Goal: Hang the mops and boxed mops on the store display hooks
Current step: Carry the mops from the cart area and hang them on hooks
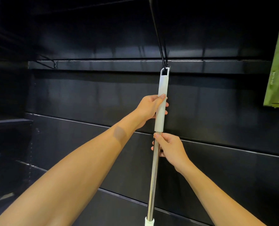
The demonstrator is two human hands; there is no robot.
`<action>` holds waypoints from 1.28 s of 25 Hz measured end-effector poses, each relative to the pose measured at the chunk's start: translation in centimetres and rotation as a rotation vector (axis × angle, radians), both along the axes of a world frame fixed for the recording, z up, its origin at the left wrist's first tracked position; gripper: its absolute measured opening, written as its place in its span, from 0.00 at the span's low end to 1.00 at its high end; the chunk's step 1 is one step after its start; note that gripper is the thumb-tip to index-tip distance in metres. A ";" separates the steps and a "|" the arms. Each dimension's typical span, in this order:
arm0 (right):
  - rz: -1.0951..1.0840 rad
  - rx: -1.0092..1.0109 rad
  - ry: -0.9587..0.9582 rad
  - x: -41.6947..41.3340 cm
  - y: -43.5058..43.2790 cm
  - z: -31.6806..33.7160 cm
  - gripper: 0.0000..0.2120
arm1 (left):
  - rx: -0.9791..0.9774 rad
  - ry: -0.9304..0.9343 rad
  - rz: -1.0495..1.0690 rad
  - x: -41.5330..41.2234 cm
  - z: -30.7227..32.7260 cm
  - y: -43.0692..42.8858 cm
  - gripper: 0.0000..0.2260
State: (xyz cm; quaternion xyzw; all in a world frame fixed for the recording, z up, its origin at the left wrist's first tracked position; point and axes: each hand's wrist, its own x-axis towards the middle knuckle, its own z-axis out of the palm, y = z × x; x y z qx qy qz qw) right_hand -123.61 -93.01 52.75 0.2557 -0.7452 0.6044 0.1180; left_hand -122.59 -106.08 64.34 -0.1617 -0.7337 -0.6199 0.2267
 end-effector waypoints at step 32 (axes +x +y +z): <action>-0.108 0.502 -0.422 27.3 1.0 -34.0 0.22 | -0.667 -0.502 0.142 31.9 -47.7 -11.2 0.22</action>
